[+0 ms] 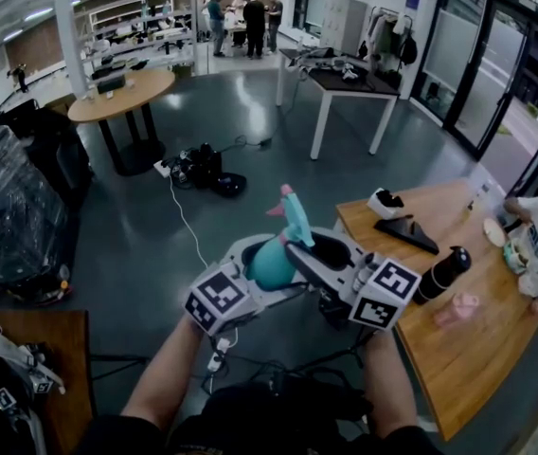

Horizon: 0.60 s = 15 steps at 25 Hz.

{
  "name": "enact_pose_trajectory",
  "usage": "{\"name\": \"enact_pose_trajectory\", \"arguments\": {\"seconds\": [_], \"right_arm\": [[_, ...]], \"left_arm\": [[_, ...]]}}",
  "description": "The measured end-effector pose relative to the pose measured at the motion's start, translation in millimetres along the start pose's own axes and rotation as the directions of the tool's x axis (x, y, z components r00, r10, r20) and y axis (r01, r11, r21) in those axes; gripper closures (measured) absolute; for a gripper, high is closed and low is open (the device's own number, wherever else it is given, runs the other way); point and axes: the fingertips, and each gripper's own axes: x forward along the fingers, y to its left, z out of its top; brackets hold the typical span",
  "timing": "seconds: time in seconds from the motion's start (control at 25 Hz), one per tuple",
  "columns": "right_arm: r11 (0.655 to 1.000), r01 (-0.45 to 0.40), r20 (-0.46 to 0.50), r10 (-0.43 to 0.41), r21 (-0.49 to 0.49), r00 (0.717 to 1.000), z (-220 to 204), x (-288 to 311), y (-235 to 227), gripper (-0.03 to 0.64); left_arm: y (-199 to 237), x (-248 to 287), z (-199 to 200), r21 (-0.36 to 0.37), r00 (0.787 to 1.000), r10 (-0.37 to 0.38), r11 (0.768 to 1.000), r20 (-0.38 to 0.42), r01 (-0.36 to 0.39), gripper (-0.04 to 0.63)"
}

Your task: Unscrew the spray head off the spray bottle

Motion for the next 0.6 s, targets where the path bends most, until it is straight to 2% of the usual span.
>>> {"name": "enact_pose_trajectory", "arguments": {"seconds": [0.24, 0.44, 0.52, 0.6], "right_arm": [[0.991, -0.135, 0.024, 0.136, -0.015, 0.990, 5, -6, 12, 0.486], [0.970, -0.242, 0.055, 0.241, 0.011, 0.969, 10, -15, 23, 0.488], [0.966, -0.258, 0.061, 0.257, 0.008, 0.964, 11, -16, 26, 0.486], [0.971, -0.240, 0.063, 0.240, -0.006, 0.969, 10, -14, 23, 0.482]], "left_arm": [[-17, -5, 8, -0.007, 0.992, -0.126, 0.992, 0.030, 0.126, 0.160], [-33, -10, 16, -0.010, 0.976, -0.213, 0.977, 0.053, 0.214, 0.160], [-36, -10, 17, -0.007, 0.973, -0.222, 0.975, 0.057, 0.223, 0.160], [-32, -9, 17, -0.006, 0.977, -0.204, 0.979, 0.059, 0.205, 0.160]]}}
